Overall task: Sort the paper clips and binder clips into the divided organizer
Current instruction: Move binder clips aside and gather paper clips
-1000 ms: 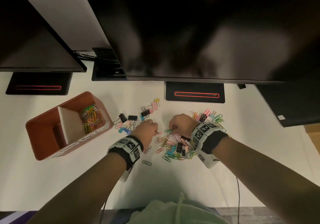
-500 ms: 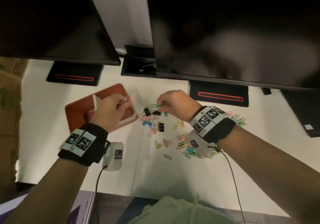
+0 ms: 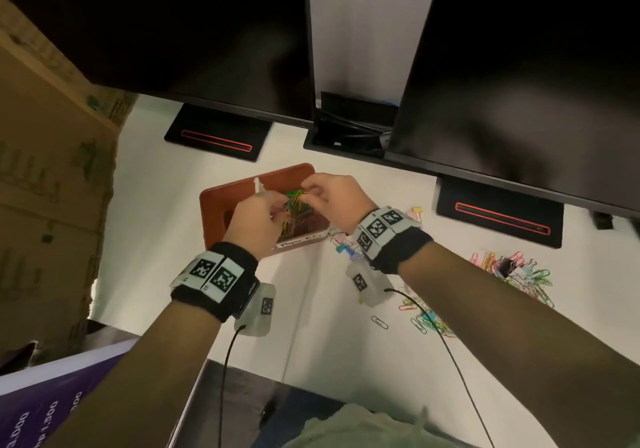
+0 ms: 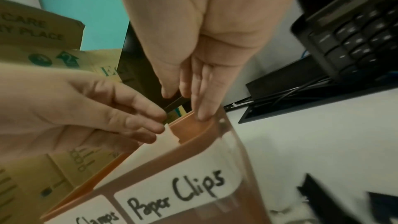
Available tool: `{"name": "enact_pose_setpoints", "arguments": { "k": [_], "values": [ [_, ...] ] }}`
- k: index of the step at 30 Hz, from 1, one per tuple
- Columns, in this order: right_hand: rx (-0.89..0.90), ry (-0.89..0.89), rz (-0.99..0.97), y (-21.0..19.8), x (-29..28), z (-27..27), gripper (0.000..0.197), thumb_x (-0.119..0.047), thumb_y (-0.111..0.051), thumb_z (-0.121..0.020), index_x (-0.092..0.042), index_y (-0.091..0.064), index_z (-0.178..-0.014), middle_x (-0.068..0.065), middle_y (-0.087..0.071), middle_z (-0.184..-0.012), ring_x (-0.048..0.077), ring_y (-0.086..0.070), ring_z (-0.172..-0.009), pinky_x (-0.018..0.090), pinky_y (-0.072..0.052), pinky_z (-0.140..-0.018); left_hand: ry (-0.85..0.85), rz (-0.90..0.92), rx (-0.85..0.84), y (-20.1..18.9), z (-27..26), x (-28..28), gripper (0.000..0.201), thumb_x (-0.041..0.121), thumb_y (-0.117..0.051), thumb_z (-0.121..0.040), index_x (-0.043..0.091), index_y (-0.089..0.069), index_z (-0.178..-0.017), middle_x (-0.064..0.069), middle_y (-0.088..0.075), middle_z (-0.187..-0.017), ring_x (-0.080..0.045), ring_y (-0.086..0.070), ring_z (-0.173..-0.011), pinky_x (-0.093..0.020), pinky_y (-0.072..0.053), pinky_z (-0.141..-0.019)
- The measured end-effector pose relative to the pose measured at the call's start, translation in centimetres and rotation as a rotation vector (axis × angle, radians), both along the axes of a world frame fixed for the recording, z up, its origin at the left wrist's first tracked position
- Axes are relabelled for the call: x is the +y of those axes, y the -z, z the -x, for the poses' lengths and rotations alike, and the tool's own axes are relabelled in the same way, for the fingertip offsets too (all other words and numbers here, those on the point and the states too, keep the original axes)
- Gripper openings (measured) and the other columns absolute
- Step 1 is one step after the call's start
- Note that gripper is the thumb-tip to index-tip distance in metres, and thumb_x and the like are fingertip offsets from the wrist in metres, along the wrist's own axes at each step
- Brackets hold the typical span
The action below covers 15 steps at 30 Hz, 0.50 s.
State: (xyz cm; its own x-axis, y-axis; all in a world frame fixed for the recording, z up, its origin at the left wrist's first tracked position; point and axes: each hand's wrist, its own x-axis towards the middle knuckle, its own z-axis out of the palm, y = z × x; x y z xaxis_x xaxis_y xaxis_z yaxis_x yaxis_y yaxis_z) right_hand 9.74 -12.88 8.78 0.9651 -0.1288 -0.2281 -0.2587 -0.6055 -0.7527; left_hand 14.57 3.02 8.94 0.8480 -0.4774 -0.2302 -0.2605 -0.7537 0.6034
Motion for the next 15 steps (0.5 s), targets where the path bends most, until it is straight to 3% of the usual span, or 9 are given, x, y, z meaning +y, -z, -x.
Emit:
{"name": "enact_pose_setpoints", "arguments": {
  "k": [2, 4, 5, 7, 9, 13, 15],
  "values": [
    [-0.062, 0.056, 0.008, 0.1, -2.0, 2.0, 0.023, -0.027, -0.055, -0.092, -0.017, -0.061, -0.111, -0.005, -0.064, -0.101, 0.007, -0.056, -0.087, 0.012, -0.042, -0.073, 0.046, 0.109, 0.004, -0.5, 1.5, -0.5, 0.025, 0.008, -0.058, -0.087, 0.013, -0.063, -0.111, -0.001, -0.066, -0.107, -0.012, -0.061, -0.096, -0.025, -0.049, -0.090],
    [-0.031, 0.108, 0.107, 1.1, -4.7, 4.4, 0.020, -0.029, -0.055, -0.091, -0.018, -0.063, -0.106, -0.006, -0.063, -0.097, 0.007, -0.054, -0.083, 0.016, -0.042, -0.072, 0.128, 0.146, 0.048, -0.5, 3.4, -1.5, 0.021, 0.014, -0.059, -0.088, 0.017, -0.063, -0.109, 0.006, -0.063, -0.099, 0.000, -0.056, -0.086, -0.008, -0.042, -0.078],
    [0.019, 0.129, 0.158, 1.9, -6.1, 5.7, 0.020, -0.030, -0.056, -0.090, -0.019, -0.063, -0.105, -0.004, -0.063, -0.097, 0.009, -0.055, -0.083, 0.020, -0.045, -0.074, 0.165, 0.155, 0.072, -0.3, 4.4, -2.0, 0.021, 0.015, -0.058, -0.089, 0.017, -0.062, -0.109, 0.008, -0.062, -0.098, 0.003, -0.055, -0.083, -0.006, -0.042, -0.073],
    [0.135, 0.134, 0.232, 3.4, -8.4, 8.2, 0.020, -0.029, -0.059, -0.088, -0.019, -0.064, -0.105, 0.000, -0.064, -0.101, 0.014, -0.059, -0.087, 0.026, -0.048, -0.077, 0.234, 0.147, 0.118, 1.0, 6.1, -3.3, 0.023, 0.015, -0.058, -0.089, 0.016, -0.060, -0.111, 0.003, -0.062, -0.103, -0.005, -0.059, -0.083, -0.015, -0.049, -0.075],
    [0.232, 0.074, 0.253, 4.6, -9.3, 10.2, 0.022, -0.025, -0.060, -0.087, -0.017, -0.064, -0.108, 0.003, -0.063, -0.109, 0.014, -0.059, -0.091, 0.025, -0.047, -0.079, 0.284, 0.089, 0.168, 3.0, 7.3, -4.6, 0.028, 0.012, -0.057, -0.088, 0.015, -0.058, -0.116, -0.003, -0.059, -0.113, -0.011, -0.062, -0.086, -0.023, -0.052, -0.079],
    [0.325, -0.082, 0.280, 6.3, -8.6, 11.8, 0.034, -0.021, -0.064, -0.084, -0.018, -0.060, -0.117, 0.004, -0.056, -0.123, 0.022, -0.052, -0.112, 0.035, -0.043, -0.098, 0.345, -0.080, 0.154, 6.8, 8.6, -6.6, 0.040, 0.013, -0.058, -0.085, 0.017, -0.052, -0.124, -0.006, -0.047, -0.125, -0.018, -0.058, -0.097, -0.029, -0.047, -0.092],
    [0.341, -0.109, 0.301, 7.0, -8.0, 11.9, 0.036, -0.023, -0.065, -0.083, -0.021, -0.059, -0.118, 0.004, -0.051, -0.125, 0.024, -0.048, -0.116, 0.039, -0.041, -0.100, 0.370, -0.116, 0.134, 8.0, 8.8, -6.9, 0.042, 0.013, -0.060, -0.082, 0.018, -0.053, -0.124, -0.005, -0.044, -0.123, -0.016, -0.054, -0.095, -0.024, -0.044, -0.093]
  ]
}}
